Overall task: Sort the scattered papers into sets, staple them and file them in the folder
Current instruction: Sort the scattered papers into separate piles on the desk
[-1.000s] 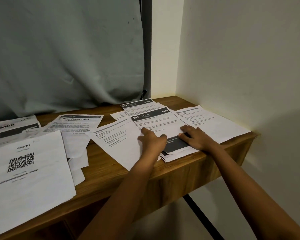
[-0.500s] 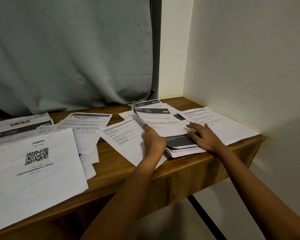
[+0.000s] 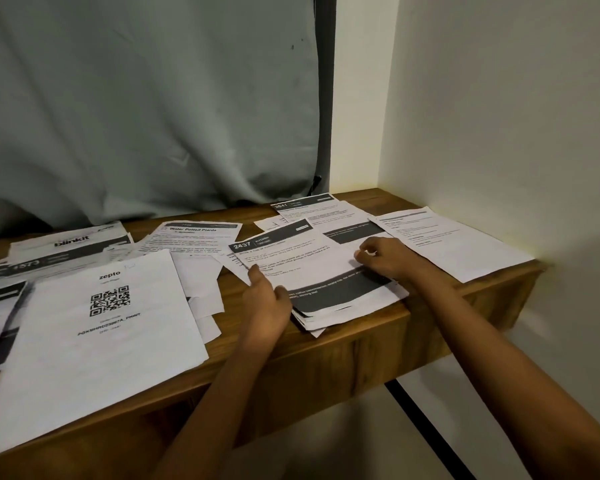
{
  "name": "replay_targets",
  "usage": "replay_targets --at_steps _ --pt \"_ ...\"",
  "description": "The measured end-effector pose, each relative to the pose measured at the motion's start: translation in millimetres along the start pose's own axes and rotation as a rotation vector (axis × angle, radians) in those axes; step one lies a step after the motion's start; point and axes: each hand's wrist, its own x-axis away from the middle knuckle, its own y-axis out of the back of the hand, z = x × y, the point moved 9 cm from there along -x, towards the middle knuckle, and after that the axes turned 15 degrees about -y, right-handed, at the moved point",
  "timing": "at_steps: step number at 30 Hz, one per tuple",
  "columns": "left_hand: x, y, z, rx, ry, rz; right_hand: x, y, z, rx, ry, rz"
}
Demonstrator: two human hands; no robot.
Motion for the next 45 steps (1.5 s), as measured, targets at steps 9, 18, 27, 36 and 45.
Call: replay_targets --at_steps 9,18,27,36,45 --pt "4.4 5.8 -12.7 0.023 -0.041 0.123 111.1 -54.5 63.2 0.062 0.53 0.225" --pt "6.2 0.5 -3.4 0.004 -0.002 0.197 120.4 -67.8 63.8 0.013 0.49 0.042" --pt "-5.6 12.8 20.5 0.29 0.269 -0.091 107.0 -44.7 44.9 -0.318 0.265 -0.15" --pt "-19.7 1.9 32.0 0.424 0.343 -0.265 96.3 -42.0 30.4 -0.492 0.122 -0.128" --pt "-47.3 35.3 11.2 0.064 0.132 -0.224 105.0 -43.7 46.6 -0.335 0.313 -0.166"
